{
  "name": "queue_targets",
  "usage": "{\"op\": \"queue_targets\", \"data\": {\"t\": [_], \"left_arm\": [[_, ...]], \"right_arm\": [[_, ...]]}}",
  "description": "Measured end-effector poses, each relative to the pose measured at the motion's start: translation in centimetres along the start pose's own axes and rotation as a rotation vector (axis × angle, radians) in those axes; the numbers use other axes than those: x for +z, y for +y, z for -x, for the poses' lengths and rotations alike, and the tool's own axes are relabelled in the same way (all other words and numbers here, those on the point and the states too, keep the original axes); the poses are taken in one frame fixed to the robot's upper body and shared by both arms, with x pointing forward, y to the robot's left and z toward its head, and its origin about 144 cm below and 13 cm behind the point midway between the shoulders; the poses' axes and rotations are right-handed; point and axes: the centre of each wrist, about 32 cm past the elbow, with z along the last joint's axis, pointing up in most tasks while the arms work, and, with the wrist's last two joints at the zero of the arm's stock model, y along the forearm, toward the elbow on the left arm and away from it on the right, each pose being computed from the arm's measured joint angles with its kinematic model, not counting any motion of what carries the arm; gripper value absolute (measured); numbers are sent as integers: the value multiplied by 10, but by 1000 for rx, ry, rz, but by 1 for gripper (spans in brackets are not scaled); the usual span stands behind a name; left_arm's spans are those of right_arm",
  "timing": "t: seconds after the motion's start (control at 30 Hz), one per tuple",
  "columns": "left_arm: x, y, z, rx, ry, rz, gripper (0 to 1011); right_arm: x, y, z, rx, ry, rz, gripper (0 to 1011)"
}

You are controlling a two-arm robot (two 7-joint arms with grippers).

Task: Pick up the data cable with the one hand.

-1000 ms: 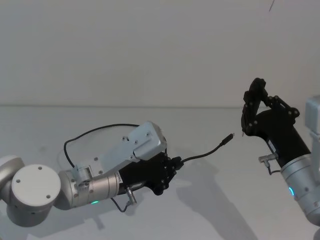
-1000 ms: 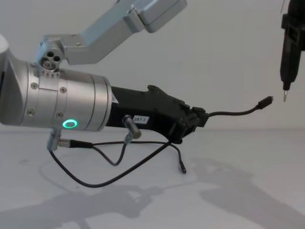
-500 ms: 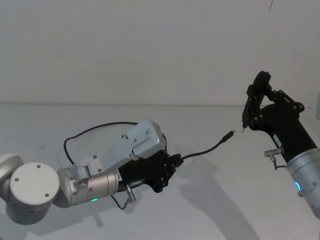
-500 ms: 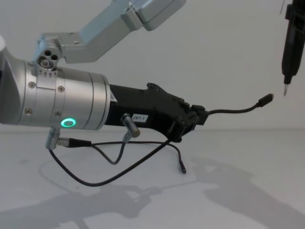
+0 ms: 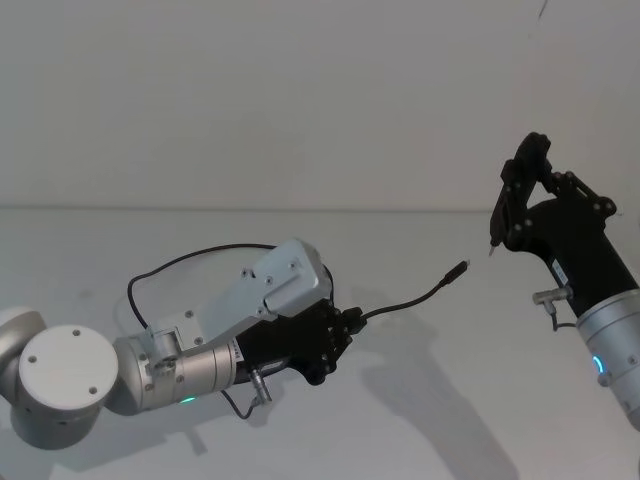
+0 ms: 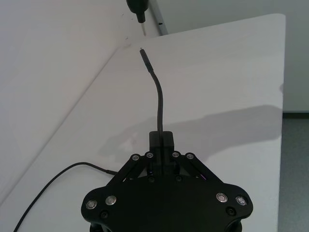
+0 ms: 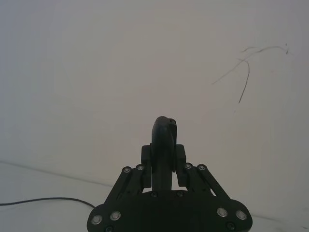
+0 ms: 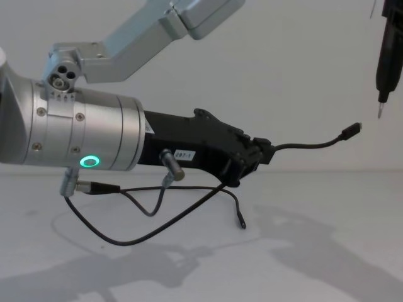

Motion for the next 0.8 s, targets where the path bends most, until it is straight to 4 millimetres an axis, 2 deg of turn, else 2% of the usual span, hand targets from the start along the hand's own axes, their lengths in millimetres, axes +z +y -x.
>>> {"op": "queue_targets", "data": {"t": [0.8], "left_arm": [[0, 0, 0, 0, 0, 0, 35]], "right_arm": [[-1, 4, 1, 42, 97, 22, 279]]}}
